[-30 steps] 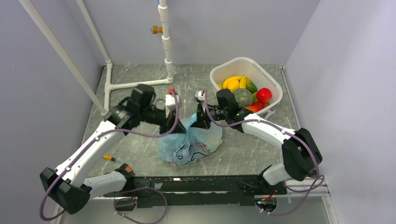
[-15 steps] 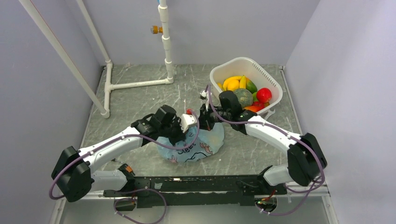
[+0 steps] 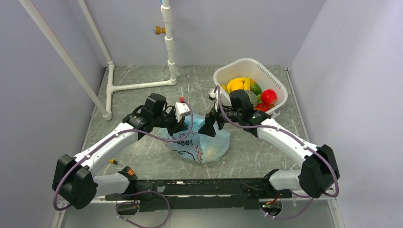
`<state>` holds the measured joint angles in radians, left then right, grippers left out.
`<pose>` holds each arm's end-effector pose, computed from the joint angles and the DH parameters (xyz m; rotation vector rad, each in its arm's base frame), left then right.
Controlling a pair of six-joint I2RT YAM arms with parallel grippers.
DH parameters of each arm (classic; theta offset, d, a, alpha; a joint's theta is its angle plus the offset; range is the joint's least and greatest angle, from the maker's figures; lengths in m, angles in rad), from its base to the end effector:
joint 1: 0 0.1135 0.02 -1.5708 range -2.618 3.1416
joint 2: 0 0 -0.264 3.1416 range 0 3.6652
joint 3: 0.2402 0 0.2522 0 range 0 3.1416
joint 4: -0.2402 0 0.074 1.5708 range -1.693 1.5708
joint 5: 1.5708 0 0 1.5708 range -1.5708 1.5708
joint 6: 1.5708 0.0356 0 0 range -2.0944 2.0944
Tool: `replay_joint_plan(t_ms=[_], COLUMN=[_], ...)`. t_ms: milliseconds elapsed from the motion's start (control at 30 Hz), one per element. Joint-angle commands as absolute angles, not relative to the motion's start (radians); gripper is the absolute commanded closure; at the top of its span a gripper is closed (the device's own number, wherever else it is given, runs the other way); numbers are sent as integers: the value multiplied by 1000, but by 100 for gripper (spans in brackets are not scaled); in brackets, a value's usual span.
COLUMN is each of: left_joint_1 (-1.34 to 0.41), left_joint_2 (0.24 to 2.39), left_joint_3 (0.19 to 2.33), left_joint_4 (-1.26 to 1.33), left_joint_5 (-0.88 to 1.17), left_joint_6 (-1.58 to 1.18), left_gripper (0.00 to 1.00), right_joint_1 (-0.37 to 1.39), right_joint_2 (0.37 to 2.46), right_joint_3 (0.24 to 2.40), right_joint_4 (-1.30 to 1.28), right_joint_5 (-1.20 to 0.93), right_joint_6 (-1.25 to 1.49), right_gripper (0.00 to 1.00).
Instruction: Place the fake fruits into the plastic bag and tie a complex knot
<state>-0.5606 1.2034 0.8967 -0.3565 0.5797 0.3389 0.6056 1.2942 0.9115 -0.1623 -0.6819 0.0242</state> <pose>0.2086 -0.1540 0.2792 1.2390 1.8337 -0.7673 0.2211 0.1804 0.2790 -1.0171 1.9165 1.0889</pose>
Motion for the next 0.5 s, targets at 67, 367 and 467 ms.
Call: replay_joint_plan(t_ms=[67,367,467], left_joint_1=[-561,-528,-510], left_joint_2=[1204,1178,1172], left_joint_3=[972,1010,1011], left_joint_4=[-380,-440,-447], left_joint_5=[697,787,823], left_joint_6=[281,283,292], left_gripper=[100,100,100], right_joint_1=[714,836,836], right_joint_2=[1238,1347,1386], right_joint_3=[983,1011,985], right_joint_4=[-190,-112,-30], right_joint_5=[-497,-215,-142], right_joint_6=[-223,-533,-599], right_gripper=[0,0,0])
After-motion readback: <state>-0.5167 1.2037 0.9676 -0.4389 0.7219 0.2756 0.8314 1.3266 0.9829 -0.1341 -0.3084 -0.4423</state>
